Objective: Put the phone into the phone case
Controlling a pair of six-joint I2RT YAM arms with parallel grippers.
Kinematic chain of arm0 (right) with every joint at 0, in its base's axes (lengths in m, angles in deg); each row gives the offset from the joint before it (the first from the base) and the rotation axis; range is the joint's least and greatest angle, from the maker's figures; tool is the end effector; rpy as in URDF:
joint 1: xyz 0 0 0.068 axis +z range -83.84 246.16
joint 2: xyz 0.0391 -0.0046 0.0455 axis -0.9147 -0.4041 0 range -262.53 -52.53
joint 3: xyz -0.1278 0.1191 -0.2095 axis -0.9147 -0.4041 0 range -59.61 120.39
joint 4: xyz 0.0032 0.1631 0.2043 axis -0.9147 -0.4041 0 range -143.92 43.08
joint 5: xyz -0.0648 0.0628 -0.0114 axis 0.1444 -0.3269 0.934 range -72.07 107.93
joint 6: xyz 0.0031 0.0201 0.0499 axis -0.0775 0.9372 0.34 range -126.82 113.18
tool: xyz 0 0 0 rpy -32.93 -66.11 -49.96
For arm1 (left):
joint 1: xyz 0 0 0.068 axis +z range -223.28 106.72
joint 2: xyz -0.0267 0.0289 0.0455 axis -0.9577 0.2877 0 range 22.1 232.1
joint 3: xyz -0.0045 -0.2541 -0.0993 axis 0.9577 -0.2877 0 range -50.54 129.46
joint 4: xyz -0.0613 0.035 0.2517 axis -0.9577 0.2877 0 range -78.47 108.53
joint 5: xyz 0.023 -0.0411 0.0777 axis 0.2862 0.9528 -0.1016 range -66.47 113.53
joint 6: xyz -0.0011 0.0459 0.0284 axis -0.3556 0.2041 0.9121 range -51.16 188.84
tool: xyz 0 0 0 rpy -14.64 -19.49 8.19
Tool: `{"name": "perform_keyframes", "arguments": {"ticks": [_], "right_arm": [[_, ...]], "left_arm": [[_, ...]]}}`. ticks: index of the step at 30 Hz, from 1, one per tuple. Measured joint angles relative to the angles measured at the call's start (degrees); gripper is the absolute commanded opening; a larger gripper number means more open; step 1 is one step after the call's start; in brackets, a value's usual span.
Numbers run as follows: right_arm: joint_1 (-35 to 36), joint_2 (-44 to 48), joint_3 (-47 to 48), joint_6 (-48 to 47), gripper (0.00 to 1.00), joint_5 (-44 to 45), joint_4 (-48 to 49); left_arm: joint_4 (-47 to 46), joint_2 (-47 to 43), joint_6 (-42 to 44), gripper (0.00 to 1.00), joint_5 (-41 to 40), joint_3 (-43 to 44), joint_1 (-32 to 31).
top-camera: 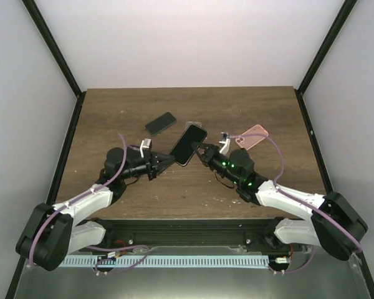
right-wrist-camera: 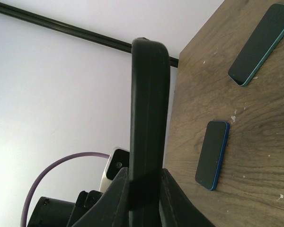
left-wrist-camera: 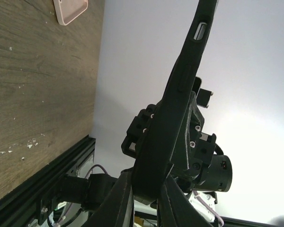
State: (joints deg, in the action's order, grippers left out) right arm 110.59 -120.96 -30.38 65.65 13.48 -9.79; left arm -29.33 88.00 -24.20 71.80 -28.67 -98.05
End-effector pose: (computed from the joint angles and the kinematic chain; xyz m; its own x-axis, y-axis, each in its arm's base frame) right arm 0.1838 0.1841 0.2467 -0.7260 0.6197 -0.2983 -0.2023 0.2222 0.9538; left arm 0.1955 -0.1195 0.2219 -0.9515 -0.2930 0.0940 -0.1007 0.0078 -0.9949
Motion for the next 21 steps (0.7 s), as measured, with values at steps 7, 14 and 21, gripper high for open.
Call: {"name": "perform_keyframes", "arguments": {"ticks": [7, 14, 21], "right_arm": [[-0.33, 1.07, -0.37, -3.56, 0.02, -1.49, 0.11], [-0.39, 5.77, -1.64, -8.94, 0.01, -4.90, -3.10], [-0.76, 11.74, 0.44, -19.08, 0.02, -16.11, -15.32]], "left_arm": [[-1.11, 0.02, 0.00, 0.08, 0.46, -0.28, -0.04], [-1.05, 0.22, 1.14, 0.46, 1.53, -0.35, -0.61], [6.91, -2.51, 13.46, 0.50, 6.73, 2.21, -0.44]]}}
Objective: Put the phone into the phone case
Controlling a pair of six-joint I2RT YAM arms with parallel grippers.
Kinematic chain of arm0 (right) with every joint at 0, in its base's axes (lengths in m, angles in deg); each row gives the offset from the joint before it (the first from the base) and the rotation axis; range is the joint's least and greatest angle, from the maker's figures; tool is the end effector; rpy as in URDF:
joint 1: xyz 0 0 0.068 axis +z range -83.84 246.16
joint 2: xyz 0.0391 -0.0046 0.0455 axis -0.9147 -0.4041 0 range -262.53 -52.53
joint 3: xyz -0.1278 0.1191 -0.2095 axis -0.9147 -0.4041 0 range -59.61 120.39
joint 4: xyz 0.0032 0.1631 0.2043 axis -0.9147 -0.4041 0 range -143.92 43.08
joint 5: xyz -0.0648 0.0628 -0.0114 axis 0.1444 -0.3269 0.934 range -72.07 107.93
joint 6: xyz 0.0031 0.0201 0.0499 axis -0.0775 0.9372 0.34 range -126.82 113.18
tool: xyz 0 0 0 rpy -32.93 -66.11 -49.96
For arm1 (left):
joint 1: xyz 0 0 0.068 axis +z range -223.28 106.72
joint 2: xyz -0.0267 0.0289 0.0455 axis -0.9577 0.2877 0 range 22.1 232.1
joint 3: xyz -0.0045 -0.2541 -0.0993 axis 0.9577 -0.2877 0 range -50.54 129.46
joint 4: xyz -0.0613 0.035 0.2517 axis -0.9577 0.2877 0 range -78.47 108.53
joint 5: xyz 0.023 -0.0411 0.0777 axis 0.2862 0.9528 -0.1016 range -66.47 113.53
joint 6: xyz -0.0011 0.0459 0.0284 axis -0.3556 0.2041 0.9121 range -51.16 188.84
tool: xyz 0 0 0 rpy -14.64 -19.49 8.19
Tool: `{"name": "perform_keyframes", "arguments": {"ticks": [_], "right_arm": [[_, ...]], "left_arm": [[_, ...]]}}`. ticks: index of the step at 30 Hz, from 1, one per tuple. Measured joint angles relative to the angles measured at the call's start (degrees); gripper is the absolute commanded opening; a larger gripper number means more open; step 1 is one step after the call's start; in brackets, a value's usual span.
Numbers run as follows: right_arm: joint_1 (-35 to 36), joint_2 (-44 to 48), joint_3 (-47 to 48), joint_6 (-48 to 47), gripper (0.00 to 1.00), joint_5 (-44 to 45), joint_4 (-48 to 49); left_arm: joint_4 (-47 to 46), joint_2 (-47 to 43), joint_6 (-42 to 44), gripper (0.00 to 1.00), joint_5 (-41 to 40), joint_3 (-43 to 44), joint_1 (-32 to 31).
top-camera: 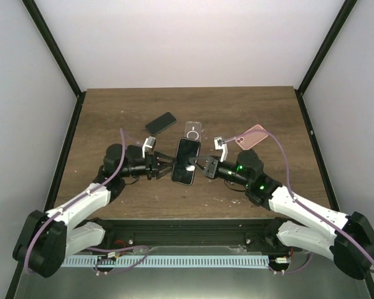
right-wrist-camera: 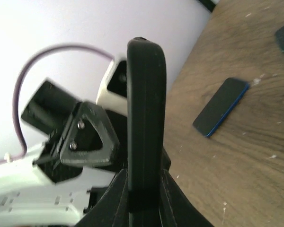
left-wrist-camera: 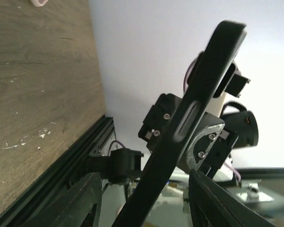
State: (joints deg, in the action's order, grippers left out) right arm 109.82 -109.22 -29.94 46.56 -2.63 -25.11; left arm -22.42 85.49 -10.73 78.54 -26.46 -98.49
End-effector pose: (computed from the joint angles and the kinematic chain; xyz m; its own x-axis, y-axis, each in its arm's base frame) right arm 0.1559 0.1661 0.2666 -0.7610 0.3127 -0.5685 -0.4838 0.3104 0.8183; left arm 0.1896 -0.1215 0.2319 -0.9813 -0.1613 -0.1051 0.0948 0.0703 -0.9930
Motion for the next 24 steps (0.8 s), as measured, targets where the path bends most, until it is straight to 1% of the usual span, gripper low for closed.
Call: {"name": "perform_keyframes", "arguments": {"ticks": [5, 6, 9, 11, 14, 19, 21, 24], "right_arm": [[0.02, 0.31, 3.28, -4.00, 0.04, -8.52, -4.17], [-0.02, 0.33, 3.76, -4.44, 0.03, -9.73, -4.22], [-0.02, 0.37, 4.46, -4.96, 0.04, -11.80, -4.20], [-0.04, 0.20, 4.46, -4.92, 0.06, -12.63, -4.20], [-0.46, -0.39, 4.42, -3.17, 0.18, -13.86, -4.70], [-0.61, -0.55, 4.13, -3.28, 0.49, -14.40, -4.74], [-0.61, -0.15, 3.37, -3.13, 0.54, -14.53, -3.85], [-0.55, 1.14, 0.90, -2.75, 0.55, -14.67, -3.17]], "left_arm": [[10.16, -4.42, 12.04, 0.40, 3.65, 6.56, 0.00], [11.80, -5.27, 14.12, 0.36, 4.28, 7.39, 0.02], [14.56, -5.90, 17.92, 0.20, 5.57, 8.48, 0.04], [16.59, -5.42, 20.26, 0.12, 6.27, 8.81, 0.09], [16.55, -4.22, 23.67, 0.04, 7.58, 8.94, 0.33], [14.71, -3.17, 22.34, 0.00, 7.74, 8.76, 0.31], [14.19, -2.82, 21.59, 0.00, 7.02, 8.68, 0.15], [13.20, -1.90, 21.22, 0.00, 5.09, 8.70, 0.09]]}}
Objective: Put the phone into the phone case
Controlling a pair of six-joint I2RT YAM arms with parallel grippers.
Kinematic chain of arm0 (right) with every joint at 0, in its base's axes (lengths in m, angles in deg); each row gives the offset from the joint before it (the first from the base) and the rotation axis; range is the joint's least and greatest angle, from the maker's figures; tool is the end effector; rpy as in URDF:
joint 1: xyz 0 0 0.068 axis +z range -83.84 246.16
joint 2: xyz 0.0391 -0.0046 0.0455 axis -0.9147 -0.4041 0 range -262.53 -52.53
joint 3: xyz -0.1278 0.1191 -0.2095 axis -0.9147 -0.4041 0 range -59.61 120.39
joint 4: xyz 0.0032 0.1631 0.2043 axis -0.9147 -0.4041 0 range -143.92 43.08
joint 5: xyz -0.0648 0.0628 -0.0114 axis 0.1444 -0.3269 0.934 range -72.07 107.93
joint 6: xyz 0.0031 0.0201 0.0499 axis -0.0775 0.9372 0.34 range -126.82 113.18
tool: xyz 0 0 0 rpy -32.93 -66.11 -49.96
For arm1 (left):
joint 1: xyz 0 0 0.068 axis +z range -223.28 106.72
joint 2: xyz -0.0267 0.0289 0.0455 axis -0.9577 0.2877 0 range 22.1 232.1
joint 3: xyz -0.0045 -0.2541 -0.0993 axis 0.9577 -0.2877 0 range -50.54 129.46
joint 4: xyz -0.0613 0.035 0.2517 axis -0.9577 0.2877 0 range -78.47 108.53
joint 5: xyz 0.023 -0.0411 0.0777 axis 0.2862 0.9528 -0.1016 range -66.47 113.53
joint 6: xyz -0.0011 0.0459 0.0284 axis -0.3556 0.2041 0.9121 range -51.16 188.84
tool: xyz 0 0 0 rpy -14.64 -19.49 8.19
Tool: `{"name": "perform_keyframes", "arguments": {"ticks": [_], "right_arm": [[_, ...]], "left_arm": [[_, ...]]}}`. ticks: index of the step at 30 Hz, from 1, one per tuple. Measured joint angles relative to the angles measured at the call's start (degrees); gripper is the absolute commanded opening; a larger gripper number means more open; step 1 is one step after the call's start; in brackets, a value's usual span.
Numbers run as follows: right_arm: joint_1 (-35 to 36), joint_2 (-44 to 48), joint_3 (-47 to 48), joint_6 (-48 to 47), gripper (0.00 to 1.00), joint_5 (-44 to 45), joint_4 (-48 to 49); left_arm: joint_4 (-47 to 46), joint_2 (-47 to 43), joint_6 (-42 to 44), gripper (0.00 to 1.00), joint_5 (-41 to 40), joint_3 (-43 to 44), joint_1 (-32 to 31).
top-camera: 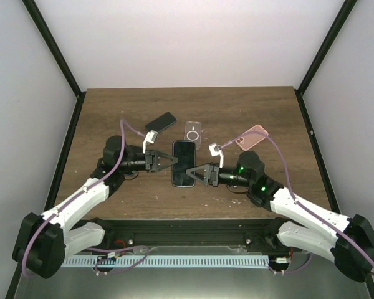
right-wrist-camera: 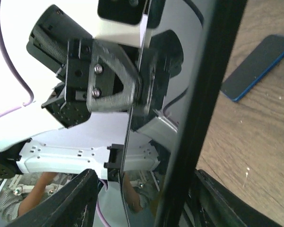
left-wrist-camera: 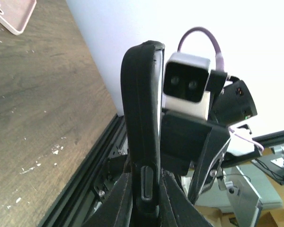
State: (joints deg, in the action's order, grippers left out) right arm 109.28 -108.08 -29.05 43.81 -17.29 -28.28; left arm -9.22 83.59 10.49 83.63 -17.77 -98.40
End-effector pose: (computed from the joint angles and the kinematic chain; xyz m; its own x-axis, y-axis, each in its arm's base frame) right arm 0.1469 0.1658 0.2707 -0.8063 0.1103 -0.5811 -0.5572 0.1882 0.8088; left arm 0.1938 -0.1250 0.2676 -0.9077 -0.0430 -0.4174 0.4122 0.0959 -0.9061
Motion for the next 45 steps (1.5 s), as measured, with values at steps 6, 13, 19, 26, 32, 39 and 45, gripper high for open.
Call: {"name": "perform_keyframes", "arguments": {"ticks": [6, 13, 19, 26, 32, 39, 45], "right_arm": [[0.11, 0.87, -4.24, 2.43, 0.45, -1.11, 1.27], [0.13, 0.83, -4.31, 5.44, 0.29, -0.87, 1.46], [0.11, 0.28, -4.81, 7.41, 0.03, 0.39, 0.79], [0.22, -0.72, -4.85, 8.59, 0.01, 0.11, 1.79], [0.22, -1.16, -4.94, 6.32, 0.01, -0.87, 2.99], [0.20, 0.00, -4.83, 0.09, 0.01, -2.36, -0.52], [0.20, 0.57, -4.83, -2.16, 0.01, -4.13, -1.11]], "left_arm": [[-2.58, 2.95, -0.37, 0.00, -3.10, 0.04, 0.00], [-5.68, 4.09, -0.24, 0.00, -4.98, 0.04, -0.04], [-3.74, 4.00, 3.19, 0.00, -6.25, 0.04, -0.20], [1.81, 2.34, 8.00, 0.08, -8.00, 0.35, -0.22], [5.73, 2.10, 9.60, 0.32, -8.68, 1.75, -0.20], [6.84, 1.53, 9.25, 0.33, -8.63, 2.82, 0.68], [8.37, -0.28, 9.86, 0.33, -9.01, 4.07, 2.43]]}}
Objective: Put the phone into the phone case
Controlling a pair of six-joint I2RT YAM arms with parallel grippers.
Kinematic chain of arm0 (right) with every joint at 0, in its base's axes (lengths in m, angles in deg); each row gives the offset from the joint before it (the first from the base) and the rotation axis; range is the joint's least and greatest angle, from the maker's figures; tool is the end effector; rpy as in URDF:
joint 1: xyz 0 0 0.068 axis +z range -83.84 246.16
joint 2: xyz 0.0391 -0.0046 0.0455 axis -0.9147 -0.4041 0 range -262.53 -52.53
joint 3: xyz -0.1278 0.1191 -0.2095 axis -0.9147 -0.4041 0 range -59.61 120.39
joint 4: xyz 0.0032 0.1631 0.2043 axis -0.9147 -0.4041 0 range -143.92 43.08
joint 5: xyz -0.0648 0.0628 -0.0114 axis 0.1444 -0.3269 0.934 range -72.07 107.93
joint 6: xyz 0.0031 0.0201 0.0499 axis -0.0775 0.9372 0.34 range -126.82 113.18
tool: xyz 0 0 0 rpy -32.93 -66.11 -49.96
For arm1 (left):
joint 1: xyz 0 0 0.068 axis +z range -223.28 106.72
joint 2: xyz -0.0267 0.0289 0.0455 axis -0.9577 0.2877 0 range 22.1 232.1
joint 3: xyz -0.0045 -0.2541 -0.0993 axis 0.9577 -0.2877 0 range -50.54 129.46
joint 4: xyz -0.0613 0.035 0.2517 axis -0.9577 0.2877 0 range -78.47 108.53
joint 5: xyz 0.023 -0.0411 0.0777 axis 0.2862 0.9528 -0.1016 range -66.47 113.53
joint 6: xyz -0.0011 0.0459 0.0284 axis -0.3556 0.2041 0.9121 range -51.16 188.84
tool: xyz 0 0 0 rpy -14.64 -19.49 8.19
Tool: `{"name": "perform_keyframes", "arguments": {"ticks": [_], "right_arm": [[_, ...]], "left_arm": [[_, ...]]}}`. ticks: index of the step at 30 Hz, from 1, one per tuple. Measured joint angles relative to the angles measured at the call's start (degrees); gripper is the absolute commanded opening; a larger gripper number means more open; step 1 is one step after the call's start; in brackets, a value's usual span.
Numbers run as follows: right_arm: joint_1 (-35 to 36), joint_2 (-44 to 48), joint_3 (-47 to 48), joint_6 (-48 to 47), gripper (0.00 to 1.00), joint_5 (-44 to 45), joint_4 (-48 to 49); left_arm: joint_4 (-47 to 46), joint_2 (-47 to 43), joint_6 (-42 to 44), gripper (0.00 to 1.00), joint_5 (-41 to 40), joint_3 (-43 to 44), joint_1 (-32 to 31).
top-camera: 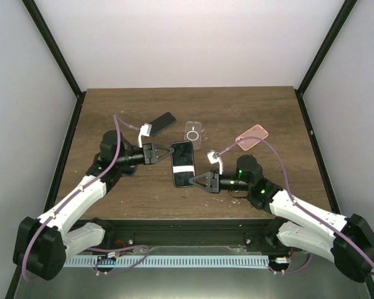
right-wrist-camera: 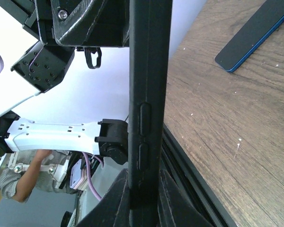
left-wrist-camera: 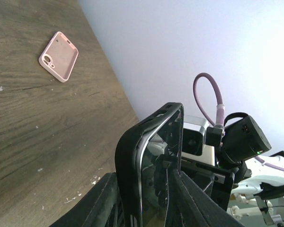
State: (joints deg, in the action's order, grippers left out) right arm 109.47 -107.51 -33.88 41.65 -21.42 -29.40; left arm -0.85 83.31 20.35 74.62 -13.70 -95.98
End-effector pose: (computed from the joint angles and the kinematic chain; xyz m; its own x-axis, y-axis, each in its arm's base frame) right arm 0.1380 0.1612 0.2417 -0.8333 0.0102 -0.5527 -0.5404 0.1951 0.8184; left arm 0.2061 -0.1163 0.2783 -0.8343 -0.1607 -0.5273 0.4826 0.2496 -0.8395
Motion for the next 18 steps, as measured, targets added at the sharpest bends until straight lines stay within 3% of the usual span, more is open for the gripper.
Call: {"name": "perform_keyframes", "arguments": {"ticks": [7, 12, 18], "right_arm": [[0.00, -0.26, 0.00, -0.22, 0.01, -1.66, 0.04], [-0.02, -1.01, 0.00, -0.48, 0.01, -3.10, 0.83], [-0.24, -1.31, 0.00, -1.38, 0.01, -2.97, 0.85]], "left_arm": [[0.26, 0.48, 1.25, 0.32, 0.66, 0.35, 0.24], [3.06, 0.83, 4.24, 0.00, 0.11, 1.62, 0.39], [7.39, 0.33, 8.61, 0.00, -1.60, 3.69, 0.24]]}}
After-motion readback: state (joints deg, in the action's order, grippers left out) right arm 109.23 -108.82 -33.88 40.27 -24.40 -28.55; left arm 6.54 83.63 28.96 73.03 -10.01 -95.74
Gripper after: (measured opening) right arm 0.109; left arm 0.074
